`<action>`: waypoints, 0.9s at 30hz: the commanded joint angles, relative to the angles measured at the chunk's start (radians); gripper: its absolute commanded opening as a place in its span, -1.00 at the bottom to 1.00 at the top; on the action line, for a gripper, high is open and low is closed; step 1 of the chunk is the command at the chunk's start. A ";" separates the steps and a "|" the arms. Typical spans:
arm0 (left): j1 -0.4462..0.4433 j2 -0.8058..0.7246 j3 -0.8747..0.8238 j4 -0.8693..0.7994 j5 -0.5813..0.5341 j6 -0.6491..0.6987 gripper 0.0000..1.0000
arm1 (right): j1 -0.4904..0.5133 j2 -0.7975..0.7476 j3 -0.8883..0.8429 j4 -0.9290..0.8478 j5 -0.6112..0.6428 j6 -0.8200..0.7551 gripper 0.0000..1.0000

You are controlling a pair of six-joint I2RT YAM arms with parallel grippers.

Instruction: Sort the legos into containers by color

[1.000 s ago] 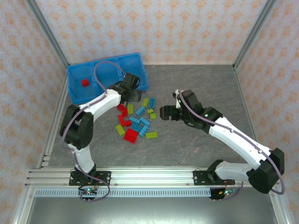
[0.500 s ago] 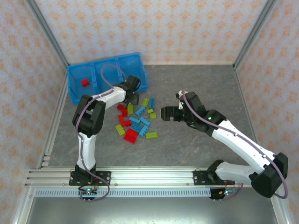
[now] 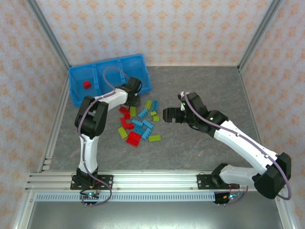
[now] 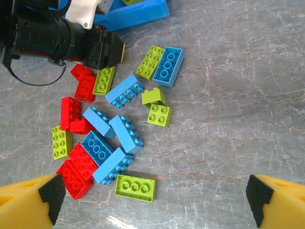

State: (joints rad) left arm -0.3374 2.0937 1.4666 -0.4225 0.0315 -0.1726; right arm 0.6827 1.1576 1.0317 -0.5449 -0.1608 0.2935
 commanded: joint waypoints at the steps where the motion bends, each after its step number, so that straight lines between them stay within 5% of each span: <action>1: 0.001 -0.129 -0.069 0.015 0.077 0.016 -0.50 | 0.003 0.006 0.034 0.017 0.019 0.019 0.99; 5: -0.014 -0.353 -0.167 0.032 0.091 -0.006 -0.50 | 0.004 0.004 0.031 0.029 0.025 0.028 0.98; 10: 0.035 -0.465 -0.117 -0.035 -0.037 -0.021 -0.50 | 0.003 0.008 0.026 0.046 0.031 0.037 0.98; 17: 0.212 -0.231 0.163 -0.121 0.014 -0.044 -0.50 | 0.003 -0.005 0.000 0.042 0.048 0.051 0.99; 22: 0.261 -0.021 0.396 -0.212 0.039 -0.051 -0.49 | 0.003 -0.012 -0.011 0.027 0.057 0.058 0.98; 27: 0.284 0.073 0.559 -0.298 0.041 -0.056 0.02 | 0.003 -0.015 -0.009 0.016 0.068 0.054 0.98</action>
State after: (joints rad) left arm -0.0582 2.1895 1.9362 -0.6201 0.0601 -0.2134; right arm 0.6827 1.1603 1.0313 -0.5228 -0.1268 0.3405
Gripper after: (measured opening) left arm 0.466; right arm 0.992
